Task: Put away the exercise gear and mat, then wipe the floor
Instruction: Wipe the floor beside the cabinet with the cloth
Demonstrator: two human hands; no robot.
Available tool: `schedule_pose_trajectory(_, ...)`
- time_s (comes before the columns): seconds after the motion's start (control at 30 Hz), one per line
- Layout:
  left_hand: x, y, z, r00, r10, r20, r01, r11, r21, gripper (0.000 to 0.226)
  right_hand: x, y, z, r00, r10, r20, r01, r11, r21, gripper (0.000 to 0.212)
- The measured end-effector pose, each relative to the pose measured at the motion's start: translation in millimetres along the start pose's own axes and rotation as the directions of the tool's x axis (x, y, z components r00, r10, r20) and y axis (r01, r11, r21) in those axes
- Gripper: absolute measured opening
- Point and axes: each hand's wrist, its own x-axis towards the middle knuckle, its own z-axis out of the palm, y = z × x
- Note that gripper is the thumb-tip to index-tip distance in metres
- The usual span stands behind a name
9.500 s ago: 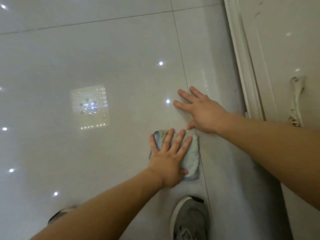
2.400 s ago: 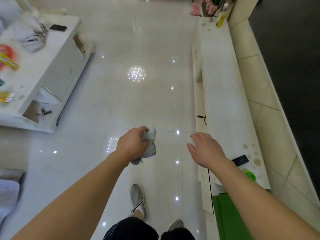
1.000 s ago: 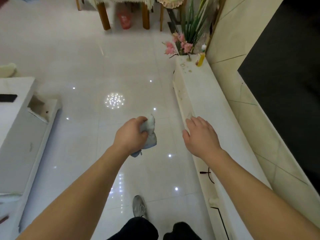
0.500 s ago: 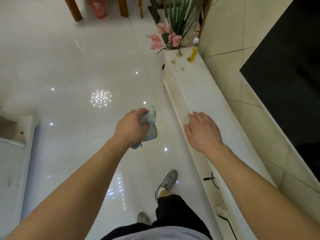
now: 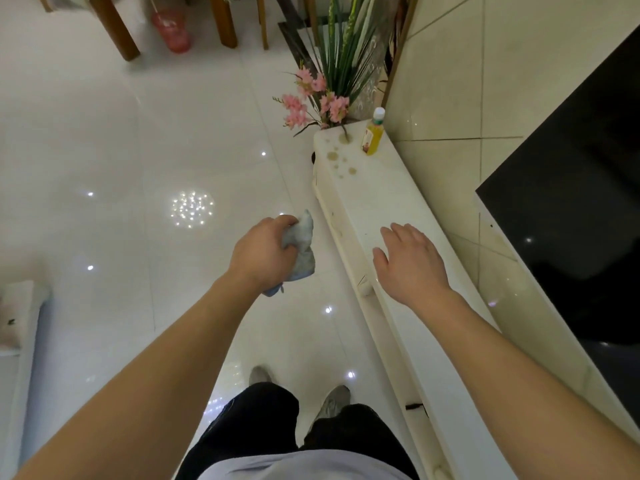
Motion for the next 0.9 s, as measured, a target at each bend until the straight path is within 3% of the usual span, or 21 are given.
schedule_pose_trajectory(0.23, 100.7, 0.2, -10.6, 0.99, 0.092, 0.111, -0.095, 0.995, 0.019, 0.013, 66.8, -0.3, -5.7, 0.992, 0.124, -0.014, -0.124, 0.992, 0.009, 0.049)
schedule_pose_trajectory(0.43, 189.6, -6.0, -23.5, 0.965, 0.197, 0.172, -0.213, 0.974, 0.079, 0.026, 122.8, -11.5, -7.7, 0.967, 0.253, -0.026, -0.252, 0.967, 0.039, 0.051)
schedule_pose_trajectory(0.57, 240.4, 5.8, -27.0, 0.94, 0.242, 0.242, -0.275, 0.955, 0.113, 0.021, 145.5, -13.3, -7.5, 0.948, 0.318, -0.007, -0.318, 0.947, 0.051, 0.05)
schedule_pose_trajectory(0.63, 262.2, 15.9, -24.1, 0.924, 0.277, 0.264, -0.315, 0.942, 0.113, 0.012, 156.9, -7.0, -7.0, 0.937, 0.351, 0.005, -0.35, 0.935, 0.055, 0.051)
schedule_pose_trajectory(0.77, 309.3, 41.0, -9.3, 0.89, 0.334, 0.311, -0.379, 0.921, 0.093, 0.029, 191.1, 20.1, -11.0, 0.91, 0.414, -0.001, -0.412, 0.907, 0.086, 0.051)
schedule_pose_trajectory(0.9, 353.3, 70.0, 3.2, 0.864, 0.359, 0.353, -0.408, 0.91, 0.071, 0.026, 229.6, 49.3, -14.4, 0.895, 0.445, -0.017, -0.44, 0.889, 0.126, 0.051)
